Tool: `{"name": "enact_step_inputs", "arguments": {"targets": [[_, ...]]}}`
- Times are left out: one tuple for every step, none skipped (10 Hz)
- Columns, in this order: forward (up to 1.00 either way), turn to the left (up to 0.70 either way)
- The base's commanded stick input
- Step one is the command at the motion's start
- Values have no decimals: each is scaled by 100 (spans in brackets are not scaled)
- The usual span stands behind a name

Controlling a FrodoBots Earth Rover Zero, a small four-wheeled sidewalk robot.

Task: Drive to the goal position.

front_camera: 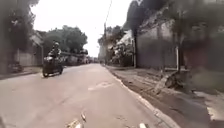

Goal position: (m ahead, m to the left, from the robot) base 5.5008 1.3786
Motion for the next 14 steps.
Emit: {"name": "enact_step_inputs", "arguments": {"targets": [[85, 0], [85, 0], [85, 0], [85, 0], [85, 0], [85, 0], [85, 0], [85, 0], [85, 0], [85, 0], [85, 0], [85, 0], [85, 34], [85, 28]]}}
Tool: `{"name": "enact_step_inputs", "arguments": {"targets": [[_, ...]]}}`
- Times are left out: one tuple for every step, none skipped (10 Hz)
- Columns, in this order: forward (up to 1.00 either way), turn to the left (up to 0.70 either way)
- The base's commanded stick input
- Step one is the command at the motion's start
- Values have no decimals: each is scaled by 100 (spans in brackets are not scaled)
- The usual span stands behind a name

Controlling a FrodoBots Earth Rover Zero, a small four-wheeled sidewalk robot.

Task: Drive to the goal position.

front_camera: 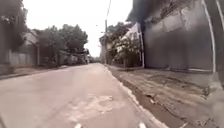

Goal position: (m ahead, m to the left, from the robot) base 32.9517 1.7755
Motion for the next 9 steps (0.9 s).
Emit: {"name": "enact_step_inputs", "arguments": {"targets": [[85, 14], [85, 3], [85, 0], [85, 0], [85, 0], [85, 0], [85, 0], [85, 0], [85, 0]]}}
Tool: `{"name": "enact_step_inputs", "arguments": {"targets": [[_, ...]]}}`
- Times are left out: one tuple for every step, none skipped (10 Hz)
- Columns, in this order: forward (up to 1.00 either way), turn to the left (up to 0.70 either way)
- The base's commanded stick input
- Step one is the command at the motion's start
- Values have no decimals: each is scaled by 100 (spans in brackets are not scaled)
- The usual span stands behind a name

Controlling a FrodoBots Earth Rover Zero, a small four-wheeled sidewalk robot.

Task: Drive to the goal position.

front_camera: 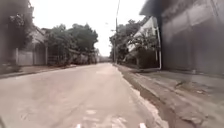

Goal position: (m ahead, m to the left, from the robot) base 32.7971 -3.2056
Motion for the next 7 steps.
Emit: {"name": "enact_step_inputs", "arguments": {"targets": [[85, 0], [85, 0], [85, 0], [85, 0], [85, 0], [85, 0], [85, 0]]}}
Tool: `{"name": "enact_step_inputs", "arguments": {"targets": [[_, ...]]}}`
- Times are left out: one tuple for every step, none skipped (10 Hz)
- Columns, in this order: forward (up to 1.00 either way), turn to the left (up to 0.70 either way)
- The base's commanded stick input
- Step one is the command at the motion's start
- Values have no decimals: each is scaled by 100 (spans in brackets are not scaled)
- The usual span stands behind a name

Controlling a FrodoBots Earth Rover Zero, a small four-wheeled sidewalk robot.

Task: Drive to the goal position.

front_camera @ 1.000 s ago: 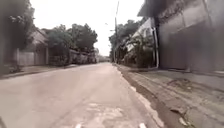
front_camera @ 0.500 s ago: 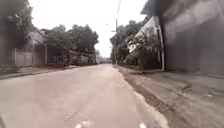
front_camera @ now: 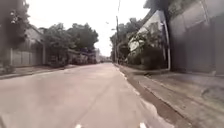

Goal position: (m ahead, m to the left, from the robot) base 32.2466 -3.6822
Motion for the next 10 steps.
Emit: {"name": "enact_step_inputs", "arguments": {"targets": [[85, 0], [85, 0], [85, 0], [85, 0], [85, 0], [85, 0], [85, 0], [85, 0], [85, 0], [85, 0]]}}
